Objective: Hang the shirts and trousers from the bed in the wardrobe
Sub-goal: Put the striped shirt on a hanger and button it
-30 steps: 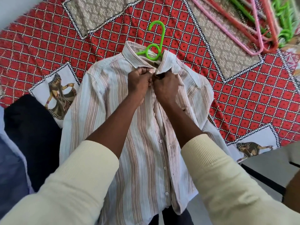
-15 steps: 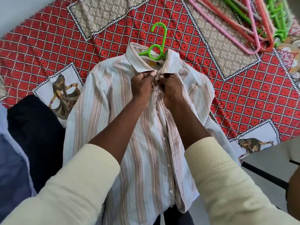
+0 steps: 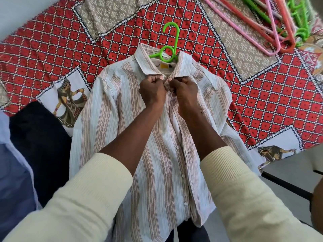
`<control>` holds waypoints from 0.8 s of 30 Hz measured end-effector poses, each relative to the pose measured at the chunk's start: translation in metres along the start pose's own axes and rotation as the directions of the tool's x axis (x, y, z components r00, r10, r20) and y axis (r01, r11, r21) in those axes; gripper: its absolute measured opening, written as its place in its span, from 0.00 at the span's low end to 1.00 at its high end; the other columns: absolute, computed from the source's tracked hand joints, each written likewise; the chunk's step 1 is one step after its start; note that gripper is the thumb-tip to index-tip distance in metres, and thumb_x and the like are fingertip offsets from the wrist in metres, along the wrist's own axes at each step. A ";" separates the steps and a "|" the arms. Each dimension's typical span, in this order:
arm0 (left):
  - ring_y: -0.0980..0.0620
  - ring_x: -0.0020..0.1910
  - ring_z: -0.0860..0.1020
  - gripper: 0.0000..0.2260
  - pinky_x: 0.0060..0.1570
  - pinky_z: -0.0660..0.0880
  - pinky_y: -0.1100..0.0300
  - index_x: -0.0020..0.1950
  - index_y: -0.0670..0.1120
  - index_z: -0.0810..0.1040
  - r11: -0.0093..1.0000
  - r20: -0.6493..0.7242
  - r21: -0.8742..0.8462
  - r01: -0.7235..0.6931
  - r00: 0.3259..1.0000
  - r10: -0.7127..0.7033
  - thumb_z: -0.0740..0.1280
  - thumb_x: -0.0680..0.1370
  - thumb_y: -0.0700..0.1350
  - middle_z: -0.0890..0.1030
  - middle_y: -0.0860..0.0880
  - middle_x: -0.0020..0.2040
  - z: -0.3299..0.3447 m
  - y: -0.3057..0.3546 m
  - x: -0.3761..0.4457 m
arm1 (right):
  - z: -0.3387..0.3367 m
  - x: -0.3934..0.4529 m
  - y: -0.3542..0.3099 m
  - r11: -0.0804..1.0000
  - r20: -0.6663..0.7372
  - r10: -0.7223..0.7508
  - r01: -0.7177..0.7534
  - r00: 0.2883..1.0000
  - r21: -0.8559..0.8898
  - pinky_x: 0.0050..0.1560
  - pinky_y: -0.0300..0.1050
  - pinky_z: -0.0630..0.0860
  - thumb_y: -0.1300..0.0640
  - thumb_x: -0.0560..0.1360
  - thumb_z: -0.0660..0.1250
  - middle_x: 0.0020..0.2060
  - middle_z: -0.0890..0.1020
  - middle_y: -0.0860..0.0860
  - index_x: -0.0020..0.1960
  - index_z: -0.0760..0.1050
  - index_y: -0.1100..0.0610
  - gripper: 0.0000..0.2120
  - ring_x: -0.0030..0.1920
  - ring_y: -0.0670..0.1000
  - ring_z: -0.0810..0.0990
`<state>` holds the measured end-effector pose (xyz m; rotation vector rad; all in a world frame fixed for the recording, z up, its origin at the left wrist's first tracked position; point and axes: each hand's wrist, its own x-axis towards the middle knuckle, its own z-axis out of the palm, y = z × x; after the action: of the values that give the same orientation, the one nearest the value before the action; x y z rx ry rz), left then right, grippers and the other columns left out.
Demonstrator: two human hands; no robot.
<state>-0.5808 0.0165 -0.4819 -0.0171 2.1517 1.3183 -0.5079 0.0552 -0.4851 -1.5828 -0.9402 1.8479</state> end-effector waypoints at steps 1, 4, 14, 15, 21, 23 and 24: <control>0.51 0.34 0.81 0.03 0.38 0.81 0.55 0.45 0.42 0.84 0.999 0.043 -0.033 0.009 0.999 -0.007 0.70 0.75 0.39 0.85 0.44 0.40 0.001 0.000 -0.001 | 0.001 0.000 0.001 1.000 0.003 -0.021 0.021 1.000 -0.023 0.28 0.41 0.70 0.67 0.72 0.71 0.31 0.79 0.58 0.39 0.76 0.62 0.05 0.28 0.49 0.76; 0.48 0.35 0.81 0.04 0.38 0.81 0.53 0.43 0.44 0.83 0.993 0.142 -0.112 0.038 0.990 -0.022 0.70 0.76 0.37 0.84 0.44 0.39 0.003 0.000 -0.002 | 0.001 0.003 0.004 0.999 0.000 -0.029 0.029 1.000 -0.024 0.31 0.44 0.74 0.67 0.72 0.71 0.33 0.81 0.61 0.38 0.77 0.64 0.05 0.31 0.52 0.79; 0.45 0.34 0.81 0.04 0.37 0.82 0.49 0.39 0.44 0.83 0.996 0.121 -0.041 0.074 0.990 -0.069 0.70 0.73 0.38 0.84 0.42 0.37 0.005 0.001 0.001 | 0.001 0.007 0.008 0.990 0.023 0.056 -0.058 0.998 0.132 0.30 0.43 0.74 0.72 0.71 0.69 0.31 0.79 0.60 0.47 0.77 0.71 0.05 0.29 0.52 0.77; 0.44 0.35 0.82 0.03 0.38 0.82 0.46 0.39 0.43 0.82 0.996 0.116 -0.029 0.083 0.990 -0.079 0.70 0.72 0.38 0.84 0.42 0.37 0.006 0.000 0.002 | 0.001 0.007 0.007 0.987 0.025 0.055 -0.059 0.998 0.153 0.29 0.42 0.74 0.73 0.71 0.68 0.30 0.79 0.60 0.46 0.77 0.71 0.04 0.28 0.52 0.77; 0.49 0.26 0.79 0.04 0.27 0.75 0.61 0.40 0.38 0.80 0.985 0.151 -0.091 0.147 0.980 -0.132 0.68 0.74 0.31 0.82 0.42 0.32 0.006 0.007 0.003 | -0.001 0.007 0.003 0.976 0.056 0.079 -0.089 0.995 0.198 0.30 0.43 0.73 0.71 0.72 0.65 0.28 0.78 0.59 0.36 0.76 0.65 0.07 0.28 0.53 0.75; 0.53 0.22 0.76 0.06 0.22 0.72 0.64 0.39 0.38 0.78 0.971 0.172 -0.126 0.203 0.968 -0.181 0.68 0.75 0.30 0.79 0.44 0.29 0.002 0.010 0.005 | -0.001 0.008 0.001 0.965 0.065 0.115 -0.127 0.991 0.228 0.33 0.45 0.74 0.69 0.73 0.62 0.30 0.79 0.59 0.37 0.76 0.66 0.08 0.29 0.54 0.76; 0.54 0.21 0.75 0.06 0.22 0.73 0.64 0.40 0.38 0.78 0.964 0.178 -0.139 0.225 0.964 -0.199 0.68 0.75 0.29 0.79 0.44 0.30 0.000 0.010 0.007 | -0.001 0.008 0.000 0.963 0.061 0.128 -0.139 0.990 0.231 0.34 0.45 0.74 0.69 0.74 0.62 0.30 0.79 0.59 0.38 0.76 0.66 0.08 0.29 0.54 0.77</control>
<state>-0.5898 0.0240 -0.4773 -0.1936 1.8489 1.3131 -0.5086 0.0618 -0.4898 -1.4950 -0.6189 2.0124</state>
